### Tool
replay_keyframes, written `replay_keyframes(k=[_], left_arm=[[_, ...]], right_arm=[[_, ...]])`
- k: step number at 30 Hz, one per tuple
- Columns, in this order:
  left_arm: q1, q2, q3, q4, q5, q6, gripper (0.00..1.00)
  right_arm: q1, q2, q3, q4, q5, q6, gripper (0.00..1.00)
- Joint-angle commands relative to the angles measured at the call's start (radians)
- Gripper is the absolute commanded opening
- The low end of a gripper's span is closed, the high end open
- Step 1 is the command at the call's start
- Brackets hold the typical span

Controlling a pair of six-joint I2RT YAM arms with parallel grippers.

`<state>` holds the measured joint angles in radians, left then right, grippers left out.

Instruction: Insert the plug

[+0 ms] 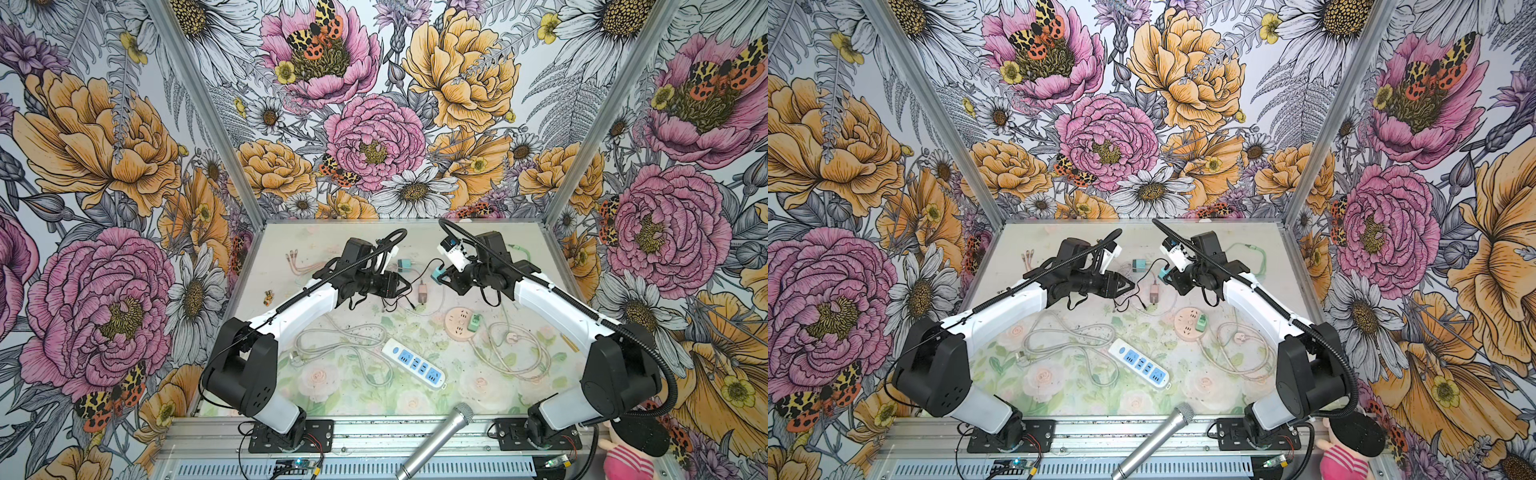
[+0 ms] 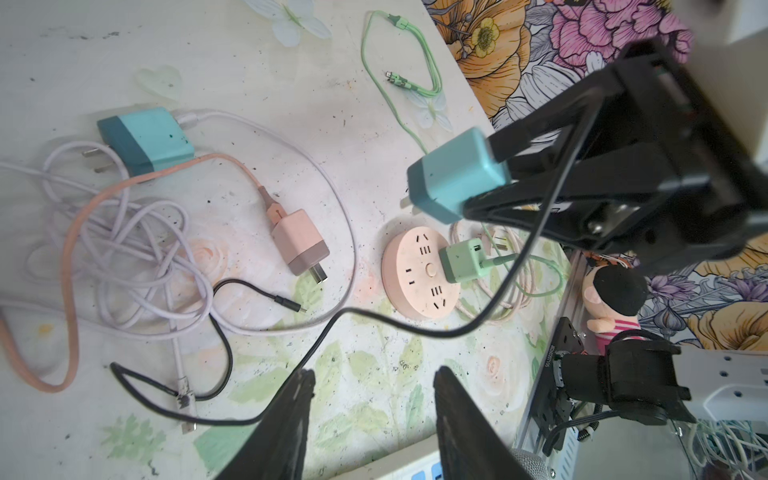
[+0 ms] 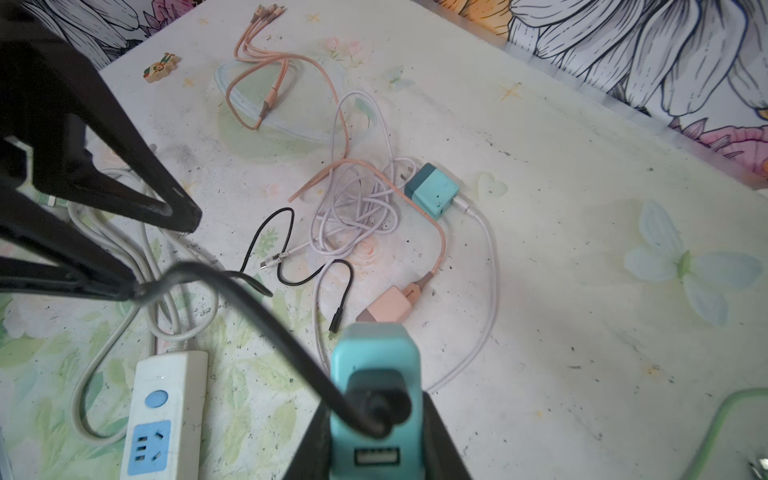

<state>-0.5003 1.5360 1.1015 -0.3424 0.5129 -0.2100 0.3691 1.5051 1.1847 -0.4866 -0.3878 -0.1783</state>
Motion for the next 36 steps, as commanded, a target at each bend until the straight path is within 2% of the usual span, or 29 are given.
replay_keyframes(k=[1,3,8,15,16,19,21,23,26,30,36], left_arm=[[-0.032,-0.027,-0.034,0.059,-0.140,-0.010,0.54],[-0.063,-0.020,-0.043,0.054,-0.221,0.018,0.56],[-0.136,0.022,-0.049,0.093,-0.339,0.092,0.59],[-0.165,0.111,-0.017,0.182,-0.471,0.135,0.59],[-0.165,0.124,-0.008,0.182,-0.492,0.134,0.56],[-0.162,0.154,0.001,0.184,-0.530,0.123,0.32],[-0.158,0.148,0.005,0.176,-0.529,0.120,0.12],[-0.151,0.122,0.013,0.158,-0.527,0.121,0.00],[-0.143,0.070,0.068,0.089,-0.521,0.139,0.00],[-0.142,0.038,0.211,-0.038,-0.503,0.199,0.00],[-0.134,0.138,0.449,-0.107,-0.449,0.269,0.00]], right_arm=[[0.001,-0.056,0.074,-0.023,0.043,0.000,0.00],[0.002,-0.072,0.078,-0.024,0.046,0.004,0.00],[0.000,-0.110,0.084,-0.023,0.033,0.019,0.00],[-0.002,-0.130,0.091,-0.043,0.043,0.024,0.00],[-0.001,-0.132,0.090,-0.046,0.049,0.024,0.00],[-0.002,-0.139,0.087,-0.058,0.071,0.019,0.00],[-0.004,-0.149,0.081,-0.063,0.082,0.012,0.00],[-0.015,-0.160,0.068,-0.063,0.084,0.003,0.00],[-0.040,-0.165,0.049,-0.063,0.087,-0.005,0.00],[-0.077,-0.159,0.036,-0.064,0.065,-0.020,0.00],[-0.151,-0.138,0.040,-0.064,0.016,-0.039,0.00]])
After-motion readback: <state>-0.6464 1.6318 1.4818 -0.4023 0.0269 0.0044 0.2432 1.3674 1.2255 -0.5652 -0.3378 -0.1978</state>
